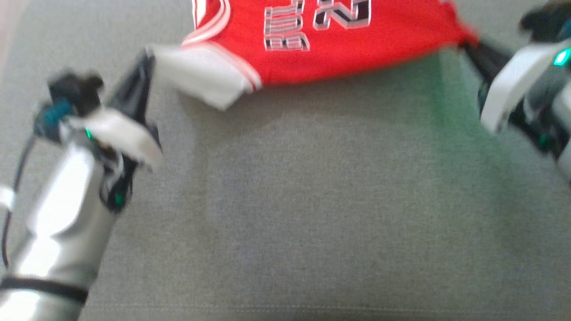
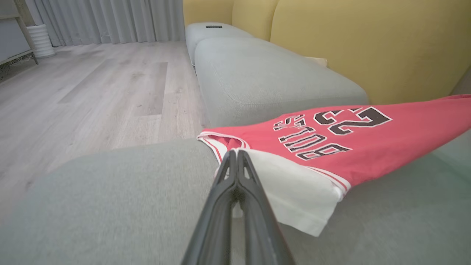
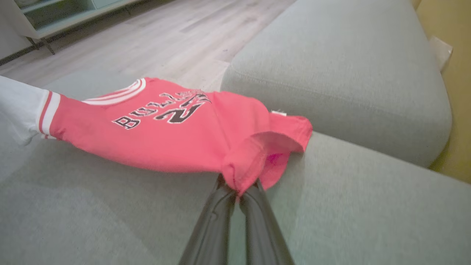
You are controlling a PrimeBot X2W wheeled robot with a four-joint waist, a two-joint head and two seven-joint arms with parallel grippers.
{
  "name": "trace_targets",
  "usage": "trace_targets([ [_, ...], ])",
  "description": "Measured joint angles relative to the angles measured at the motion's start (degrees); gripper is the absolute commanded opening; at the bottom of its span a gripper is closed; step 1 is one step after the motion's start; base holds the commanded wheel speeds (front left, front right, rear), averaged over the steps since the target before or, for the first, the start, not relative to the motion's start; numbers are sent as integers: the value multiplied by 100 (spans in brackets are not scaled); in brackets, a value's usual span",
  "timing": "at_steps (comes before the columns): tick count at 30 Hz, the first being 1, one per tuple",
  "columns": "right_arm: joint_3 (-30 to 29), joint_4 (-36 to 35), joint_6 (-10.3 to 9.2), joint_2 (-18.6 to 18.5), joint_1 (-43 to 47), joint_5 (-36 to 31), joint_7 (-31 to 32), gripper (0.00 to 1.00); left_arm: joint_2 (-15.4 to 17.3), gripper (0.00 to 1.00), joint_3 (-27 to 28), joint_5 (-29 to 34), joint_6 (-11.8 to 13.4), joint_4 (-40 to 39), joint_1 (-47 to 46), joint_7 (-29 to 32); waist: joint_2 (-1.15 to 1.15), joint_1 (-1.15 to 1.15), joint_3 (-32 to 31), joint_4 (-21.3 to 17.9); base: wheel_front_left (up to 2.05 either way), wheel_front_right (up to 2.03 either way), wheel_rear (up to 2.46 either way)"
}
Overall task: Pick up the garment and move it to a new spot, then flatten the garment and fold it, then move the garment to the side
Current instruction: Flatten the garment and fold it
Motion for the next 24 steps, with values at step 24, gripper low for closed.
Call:
trace_targets([
  [24,1085,-1584,0,-946,1990,54,888,0,818,0,-378,-393,8,-1435,2766,110,0,0,-1489,-53,0,0,0],
])
